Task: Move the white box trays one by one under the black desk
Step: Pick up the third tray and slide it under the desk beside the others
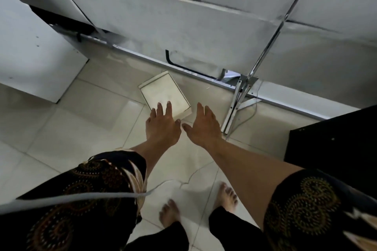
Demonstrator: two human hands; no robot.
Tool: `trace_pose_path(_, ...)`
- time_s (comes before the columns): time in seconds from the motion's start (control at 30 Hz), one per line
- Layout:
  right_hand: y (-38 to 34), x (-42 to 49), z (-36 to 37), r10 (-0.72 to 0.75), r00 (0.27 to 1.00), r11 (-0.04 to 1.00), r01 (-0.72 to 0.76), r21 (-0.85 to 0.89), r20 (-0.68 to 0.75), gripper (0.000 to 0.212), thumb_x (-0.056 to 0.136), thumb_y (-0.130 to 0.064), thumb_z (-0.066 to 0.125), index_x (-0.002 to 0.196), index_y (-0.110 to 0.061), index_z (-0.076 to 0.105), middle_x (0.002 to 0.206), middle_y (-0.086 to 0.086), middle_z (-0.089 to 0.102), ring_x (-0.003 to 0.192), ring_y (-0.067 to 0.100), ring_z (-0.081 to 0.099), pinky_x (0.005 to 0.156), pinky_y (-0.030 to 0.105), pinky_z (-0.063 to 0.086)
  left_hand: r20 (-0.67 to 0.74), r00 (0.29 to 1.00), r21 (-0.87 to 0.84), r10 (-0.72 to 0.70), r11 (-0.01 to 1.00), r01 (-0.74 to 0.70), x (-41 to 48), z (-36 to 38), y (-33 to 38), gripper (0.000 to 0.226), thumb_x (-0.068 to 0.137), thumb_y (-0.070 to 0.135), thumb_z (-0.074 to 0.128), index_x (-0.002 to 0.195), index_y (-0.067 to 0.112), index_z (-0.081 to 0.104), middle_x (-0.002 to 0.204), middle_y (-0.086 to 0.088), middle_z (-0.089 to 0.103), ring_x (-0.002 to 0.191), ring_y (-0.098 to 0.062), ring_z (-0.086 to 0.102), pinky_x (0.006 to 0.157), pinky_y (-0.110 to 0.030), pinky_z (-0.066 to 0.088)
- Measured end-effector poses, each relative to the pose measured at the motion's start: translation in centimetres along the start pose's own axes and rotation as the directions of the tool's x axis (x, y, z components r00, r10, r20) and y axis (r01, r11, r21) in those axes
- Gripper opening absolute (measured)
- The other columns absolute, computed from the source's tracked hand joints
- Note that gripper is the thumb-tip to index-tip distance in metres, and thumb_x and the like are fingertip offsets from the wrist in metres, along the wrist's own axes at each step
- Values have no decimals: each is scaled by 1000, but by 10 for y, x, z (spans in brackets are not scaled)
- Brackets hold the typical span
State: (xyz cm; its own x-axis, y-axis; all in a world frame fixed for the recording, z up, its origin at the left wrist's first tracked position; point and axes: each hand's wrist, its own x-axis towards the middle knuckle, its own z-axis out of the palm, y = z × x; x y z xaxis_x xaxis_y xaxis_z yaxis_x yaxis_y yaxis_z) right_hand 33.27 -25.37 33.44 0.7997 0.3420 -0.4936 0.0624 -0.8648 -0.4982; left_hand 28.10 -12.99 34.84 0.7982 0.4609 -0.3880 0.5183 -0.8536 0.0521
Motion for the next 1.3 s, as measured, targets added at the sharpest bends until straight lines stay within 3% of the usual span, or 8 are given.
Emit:
trace_pose_path(0.37, 43, 169, 187, 15, 1000, 1000, -15, -8, -28, 94, 90, -54, 60, 157, -18, 6, 165, 11, 7, 149, 32, 14, 117, 48, 25, -29, 999, -10, -23, 1000, 23, 138, 197, -93, 72, 99, 47, 38, 157, 20, 6, 164, -15, 11, 149, -36, 16, 114, -48, 28)
trace_pose_path(0.53, 36, 244, 262, 219, 976, 957, -218, 191, 14, 113, 86, -54, 65, 155, -10, -14, 166, 15, 6, 146, 36, 23, 111, 46, 32, -82, 996, -20, -39, 999, 38, 198, 260, -127, 71, 98, 48, 39, 156, 20, 10, 164, -14, 12, 149, -35, 17, 115, -46, 27)
trace_pose_path(0.7, 21, 288, 308, 379, 922, 879, -330, 343, -84, 117, 89, -37, 65, 147, -9, -33, 163, 16, 14, 134, 36, 43, 102, 46, 40, -104, 994, 109, 24, 994, -13, 226, 303, -148, 54, 100, 45, 32, 136, 13, 55, 158, -16, 31, 147, -32, 25, 117, -45, 24)
trace_pose_path(0.8, 18, 293, 317, 417, 899, 860, -345, 376, -129, 103, 95, -19, 55, 148, -15, -34, 167, 13, 2, 131, 39, 47, 102, 48, 41, -270, 958, 214, 98, 976, -39, 224, 310, -143, 50, 100, 41, 31, 98, 14, 73, 113, -9, 70, 106, -26, 63, 99, -41, 38)
trace_pose_path(0.87, 26, 290, 317, 418, 898, 867, -350, 356, -136, 99, 97, -18, 52, 150, -17, -31, 167, 10, 0, 128, 40, 50, 101, 48, 41, -363, 926, 195, 100, 980, -30, 222, 301, -136, 42, 100, 36, 36, 83, 15, 67, 85, -4, 71, 76, -24, 66, 80, -38, 42)
trace_pose_path(1.0, 64, 282, 301, 332, 926, 928, -287, 237, -178, 101, 95, -18, 54, 151, -18, -29, 167, 9, 2, 133, 37, 45, 105, 46, 38, -427, 904, 141, -7, 987, 74, 242, 273, -142, 24, 94, 28, 45, 104, 13, 60, 100, -5, 64, 85, -25, 62, 73, -38, 41)
trace_pose_path(1.13, 117, 280, 281, 200, 967, 974, -180, 136, -156, 112, 87, -12, 62, 150, -23, -30, 153, 15, 39, 116, 36, 58, 94, 41, 49, -317, 911, -82, -263, 965, 249, 270, 263, -164, 51, 92, 41, 49, 133, 12, 42, 132, -17, 47, 116, -35, 48, 95, -45, 40)
trace_pose_path(1.3, 154, 285, 267, 132, 976, 961, -83, 265, -174, 67, 93, -15, 50, 155, -26, 27, 126, 14, 62, 90, 26, 57, 77, 31, 46, -27, 944, -482, -330, 831, 277, 287, 287, -175, 59, 100, 50, 30, 143, 9, 37, 139, -24, 51, 126, -41, 50, 103, -44, 38)
